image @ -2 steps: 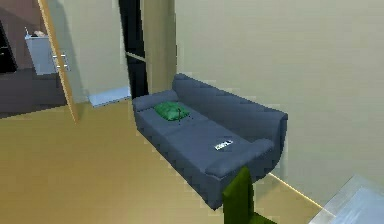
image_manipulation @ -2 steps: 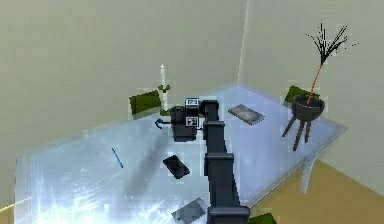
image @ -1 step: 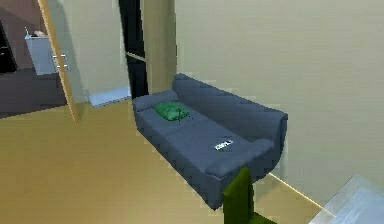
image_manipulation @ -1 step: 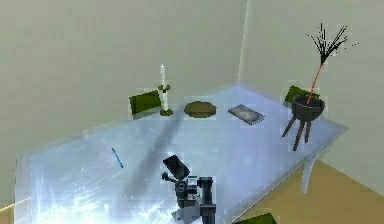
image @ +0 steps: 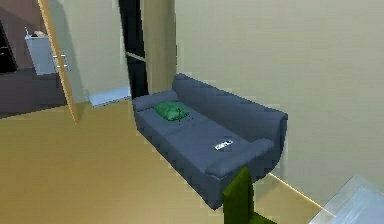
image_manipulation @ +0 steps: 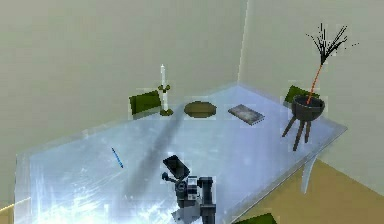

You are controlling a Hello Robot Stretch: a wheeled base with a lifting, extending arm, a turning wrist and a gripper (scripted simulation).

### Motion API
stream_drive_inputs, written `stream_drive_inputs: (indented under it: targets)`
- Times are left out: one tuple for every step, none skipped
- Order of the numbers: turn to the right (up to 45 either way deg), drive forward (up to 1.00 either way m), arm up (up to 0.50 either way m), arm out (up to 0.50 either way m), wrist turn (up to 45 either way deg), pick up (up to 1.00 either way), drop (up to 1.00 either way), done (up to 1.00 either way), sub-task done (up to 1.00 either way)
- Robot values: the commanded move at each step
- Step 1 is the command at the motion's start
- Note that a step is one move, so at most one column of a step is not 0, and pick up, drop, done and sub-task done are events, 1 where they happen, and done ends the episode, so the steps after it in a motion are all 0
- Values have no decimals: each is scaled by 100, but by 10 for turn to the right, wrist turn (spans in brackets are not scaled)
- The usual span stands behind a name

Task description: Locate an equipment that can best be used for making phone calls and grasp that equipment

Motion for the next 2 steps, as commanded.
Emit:
stream_drive_inputs:
  targets:
    - [0, 0, 10, 0, 0, 0, 0, 0, 0]
    - [0, 0, 0, 0, 0, 0, 0, 100, 0]
